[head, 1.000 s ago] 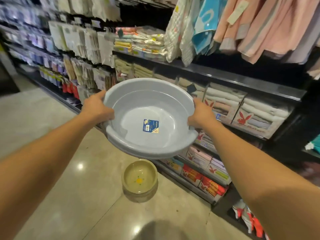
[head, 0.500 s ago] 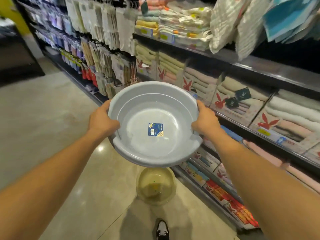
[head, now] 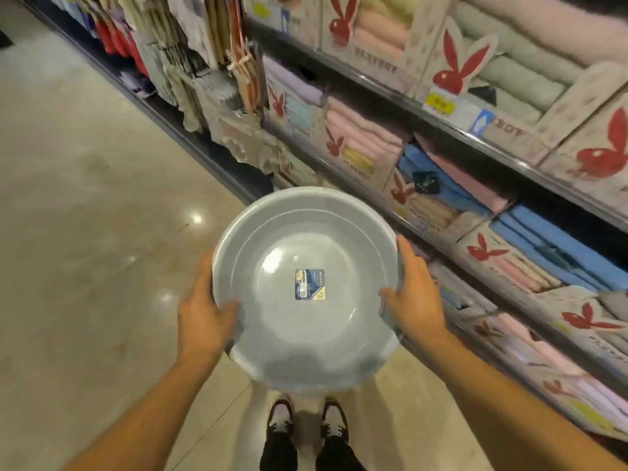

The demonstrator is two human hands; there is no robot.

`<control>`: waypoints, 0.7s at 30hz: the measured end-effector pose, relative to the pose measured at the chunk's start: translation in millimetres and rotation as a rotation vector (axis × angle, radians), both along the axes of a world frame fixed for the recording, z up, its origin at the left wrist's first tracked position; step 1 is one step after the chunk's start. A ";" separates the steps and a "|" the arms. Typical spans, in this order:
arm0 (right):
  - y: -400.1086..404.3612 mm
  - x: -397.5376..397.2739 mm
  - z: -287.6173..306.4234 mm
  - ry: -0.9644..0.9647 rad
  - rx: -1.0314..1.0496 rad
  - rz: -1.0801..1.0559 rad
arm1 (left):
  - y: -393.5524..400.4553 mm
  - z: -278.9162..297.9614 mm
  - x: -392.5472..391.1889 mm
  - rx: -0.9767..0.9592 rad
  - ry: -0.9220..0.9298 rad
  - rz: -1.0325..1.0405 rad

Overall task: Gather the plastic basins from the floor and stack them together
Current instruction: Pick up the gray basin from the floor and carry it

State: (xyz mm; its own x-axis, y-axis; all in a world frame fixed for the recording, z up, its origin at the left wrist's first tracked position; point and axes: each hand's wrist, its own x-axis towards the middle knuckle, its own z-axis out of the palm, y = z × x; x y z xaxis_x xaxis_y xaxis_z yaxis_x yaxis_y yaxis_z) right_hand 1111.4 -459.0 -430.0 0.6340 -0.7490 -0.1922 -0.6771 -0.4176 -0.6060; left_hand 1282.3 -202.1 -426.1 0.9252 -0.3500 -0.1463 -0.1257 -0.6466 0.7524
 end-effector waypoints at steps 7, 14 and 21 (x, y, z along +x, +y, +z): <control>-3.4 -8.5 -197.1 0.116 0.001 -0.091 | -12.0 -196.7 11.2 -0.026 0.115 -0.083; -9.2 -29.5 -373.7 0.209 -0.059 -0.162 | -32.7 -381.0 15.4 0.120 0.175 -0.087; -12.7 -38.0 -483.2 0.253 -0.030 -0.183 | -40.1 -493.2 3.0 0.127 0.148 -0.157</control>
State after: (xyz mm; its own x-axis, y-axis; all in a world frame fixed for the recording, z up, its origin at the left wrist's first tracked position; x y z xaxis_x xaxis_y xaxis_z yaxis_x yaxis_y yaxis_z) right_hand 1073.4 -471.7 -913.2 0.4228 -0.8542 -0.3027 -0.8704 -0.2898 -0.3981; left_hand 1285.3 -242.2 -919.3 0.8262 -0.4581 -0.3279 -0.1266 -0.7182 0.6842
